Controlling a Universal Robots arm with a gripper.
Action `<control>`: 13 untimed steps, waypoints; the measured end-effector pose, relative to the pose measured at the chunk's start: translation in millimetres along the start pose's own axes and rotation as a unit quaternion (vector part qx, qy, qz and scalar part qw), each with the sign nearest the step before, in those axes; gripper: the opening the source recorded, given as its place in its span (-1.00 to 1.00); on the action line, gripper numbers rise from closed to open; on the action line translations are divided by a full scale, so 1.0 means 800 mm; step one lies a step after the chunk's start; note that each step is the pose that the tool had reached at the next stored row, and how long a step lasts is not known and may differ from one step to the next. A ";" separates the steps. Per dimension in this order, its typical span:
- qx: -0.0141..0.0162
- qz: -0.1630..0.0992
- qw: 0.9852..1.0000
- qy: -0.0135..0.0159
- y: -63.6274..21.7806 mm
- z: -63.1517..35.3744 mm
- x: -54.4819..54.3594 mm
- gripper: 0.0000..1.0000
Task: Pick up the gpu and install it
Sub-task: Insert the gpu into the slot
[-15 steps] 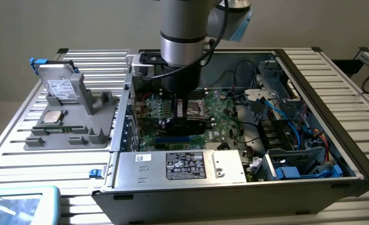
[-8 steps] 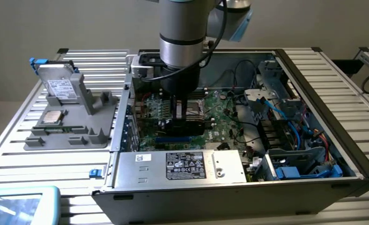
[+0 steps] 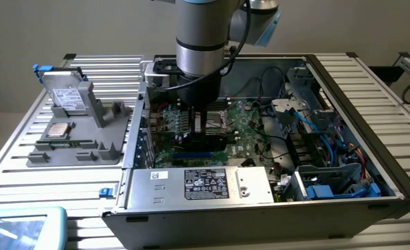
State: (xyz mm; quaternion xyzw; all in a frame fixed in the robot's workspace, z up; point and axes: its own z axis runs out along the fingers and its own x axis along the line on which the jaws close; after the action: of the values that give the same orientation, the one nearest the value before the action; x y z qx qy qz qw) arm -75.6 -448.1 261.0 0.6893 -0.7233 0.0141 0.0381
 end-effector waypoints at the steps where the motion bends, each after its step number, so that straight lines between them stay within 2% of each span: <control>1: 0.000 0.000 1.000 0.000 0.000 0.000 0.000 -0.46; 13: 0.000 0.000 1.000 0.000 0.000 0.003 -0.002 -0.46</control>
State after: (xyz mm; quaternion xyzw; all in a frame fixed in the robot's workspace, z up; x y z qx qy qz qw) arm -75.7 -446.6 258.6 0.6893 -0.7233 0.0143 0.0380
